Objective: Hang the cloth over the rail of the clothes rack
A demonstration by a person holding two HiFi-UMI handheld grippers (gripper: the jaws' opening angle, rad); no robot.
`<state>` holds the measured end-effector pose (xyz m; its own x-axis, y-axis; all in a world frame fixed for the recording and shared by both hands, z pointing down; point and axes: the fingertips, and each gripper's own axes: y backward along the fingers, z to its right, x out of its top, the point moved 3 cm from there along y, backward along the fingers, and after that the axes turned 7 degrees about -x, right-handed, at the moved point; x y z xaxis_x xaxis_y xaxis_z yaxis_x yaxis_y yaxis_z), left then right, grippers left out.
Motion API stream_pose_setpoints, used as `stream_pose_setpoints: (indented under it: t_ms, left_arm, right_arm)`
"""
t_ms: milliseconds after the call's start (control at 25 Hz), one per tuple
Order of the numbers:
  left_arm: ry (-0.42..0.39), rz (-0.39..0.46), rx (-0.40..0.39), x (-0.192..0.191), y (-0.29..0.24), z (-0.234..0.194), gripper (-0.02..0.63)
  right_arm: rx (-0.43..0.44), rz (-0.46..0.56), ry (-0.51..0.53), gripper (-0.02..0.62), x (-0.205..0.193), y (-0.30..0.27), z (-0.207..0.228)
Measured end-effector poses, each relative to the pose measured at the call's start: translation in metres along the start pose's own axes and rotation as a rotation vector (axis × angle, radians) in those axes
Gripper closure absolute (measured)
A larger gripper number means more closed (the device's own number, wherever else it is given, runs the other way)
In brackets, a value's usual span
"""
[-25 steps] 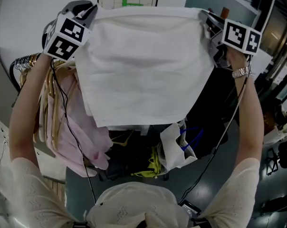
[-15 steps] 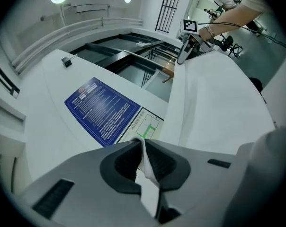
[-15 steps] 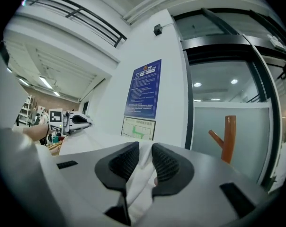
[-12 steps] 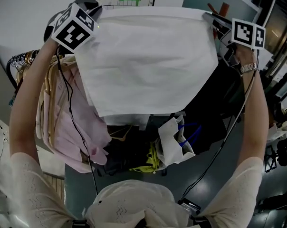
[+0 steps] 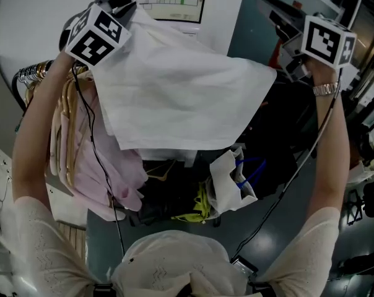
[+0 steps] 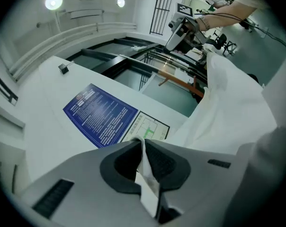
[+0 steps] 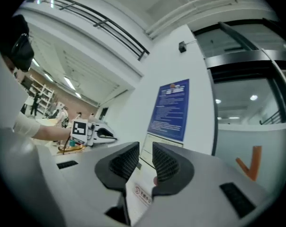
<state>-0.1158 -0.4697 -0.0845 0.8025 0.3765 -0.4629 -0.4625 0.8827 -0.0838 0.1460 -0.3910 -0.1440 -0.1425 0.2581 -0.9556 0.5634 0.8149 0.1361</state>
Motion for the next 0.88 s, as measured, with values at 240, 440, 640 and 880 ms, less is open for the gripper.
stream_pose_setpoints:
  t_ms: [240, 440, 640, 880]
  left_arm:
    - [0.073, 0.094, 0.007, 0.003, 0.021, -0.007, 0.578]
    - [0.123, 0.161, -0.058, 0.011, 0.029, -0.006, 0.578]
    - [0.133, 0.222, -0.075, 0.019, 0.037, -0.01, 0.578]
    - [0.099, 0.226, -0.08, 0.022, 0.036, -0.007, 0.578]
  right_arm:
    - [0.214, 0.016, 0.11, 0.514, 0.004, -0.078, -0.114]
    - [0.278, -0.127, 0.231, 0.514, -0.03, -0.132, -0.149]
    - [0.267, -0.115, 0.217, 0.514, -0.029, -0.162, -0.155]
    - [0.246, -0.126, 0.287, 0.531, -0.03, -0.18, -0.165]
